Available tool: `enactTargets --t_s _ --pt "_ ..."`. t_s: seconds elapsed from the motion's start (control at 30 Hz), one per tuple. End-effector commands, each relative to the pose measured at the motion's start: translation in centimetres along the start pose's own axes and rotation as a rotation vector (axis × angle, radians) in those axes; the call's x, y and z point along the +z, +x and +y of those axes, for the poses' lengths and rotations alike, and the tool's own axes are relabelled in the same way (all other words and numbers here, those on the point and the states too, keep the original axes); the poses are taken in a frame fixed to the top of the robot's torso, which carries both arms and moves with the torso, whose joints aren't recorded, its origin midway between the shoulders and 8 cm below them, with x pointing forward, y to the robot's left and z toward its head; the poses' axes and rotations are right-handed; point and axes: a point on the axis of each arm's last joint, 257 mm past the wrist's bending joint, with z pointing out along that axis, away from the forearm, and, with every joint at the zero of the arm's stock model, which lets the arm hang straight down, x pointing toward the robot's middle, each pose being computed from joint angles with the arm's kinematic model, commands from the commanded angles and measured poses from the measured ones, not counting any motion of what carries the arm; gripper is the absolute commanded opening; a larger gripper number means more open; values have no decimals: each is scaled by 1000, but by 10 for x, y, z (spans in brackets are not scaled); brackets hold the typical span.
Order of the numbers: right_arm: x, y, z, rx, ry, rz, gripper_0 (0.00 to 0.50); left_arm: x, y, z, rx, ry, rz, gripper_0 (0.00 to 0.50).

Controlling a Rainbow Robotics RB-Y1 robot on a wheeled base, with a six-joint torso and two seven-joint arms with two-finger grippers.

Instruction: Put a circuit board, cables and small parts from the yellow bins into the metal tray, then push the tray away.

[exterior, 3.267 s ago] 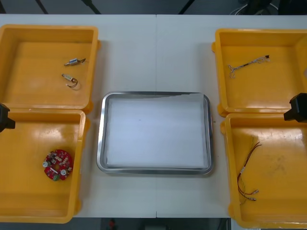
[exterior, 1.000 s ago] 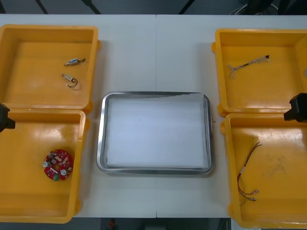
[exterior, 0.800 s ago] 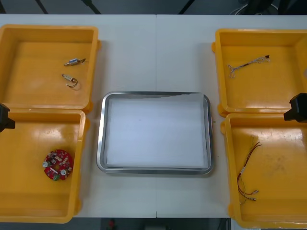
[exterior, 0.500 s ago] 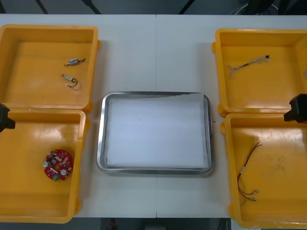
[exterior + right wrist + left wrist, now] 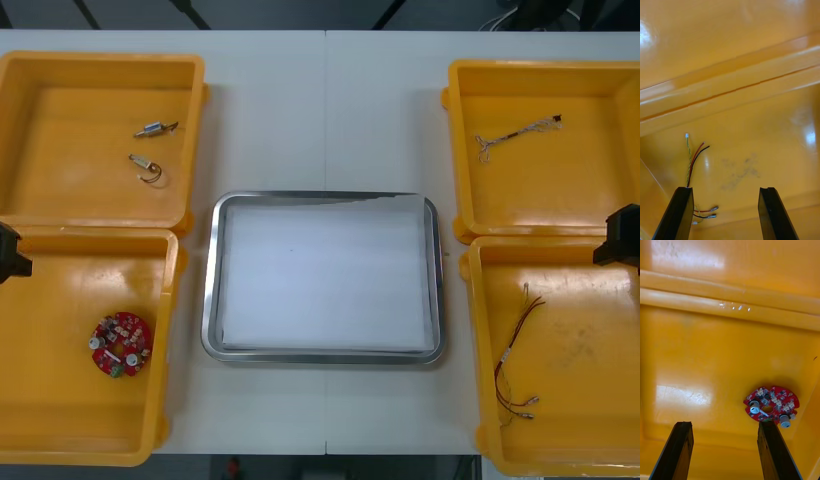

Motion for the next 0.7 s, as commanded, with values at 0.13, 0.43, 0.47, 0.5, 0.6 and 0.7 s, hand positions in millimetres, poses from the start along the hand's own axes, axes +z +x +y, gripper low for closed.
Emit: enactTargets --t_s 0.13,0.43,0.47,0.5,0.6,0.7 --pt "5 19 14 187 -5 23 500 4 11 11 19 -23 27 500" --pt "20 48 26 338 -18 31 500 18 23 9 37 13 26 500" --pt "22 52 27 356 -22 30 500 20 25 9 39 19 25 500" --pt "25 56 30 374 -34 32 500 22 25 9 42 22 21 500" --pt "34 65 35 404 -58 44 500 25 29 9 52 29 23 500" --pt "43 73 37 426 -77 54 500 27 30 9 100 32 20 500"
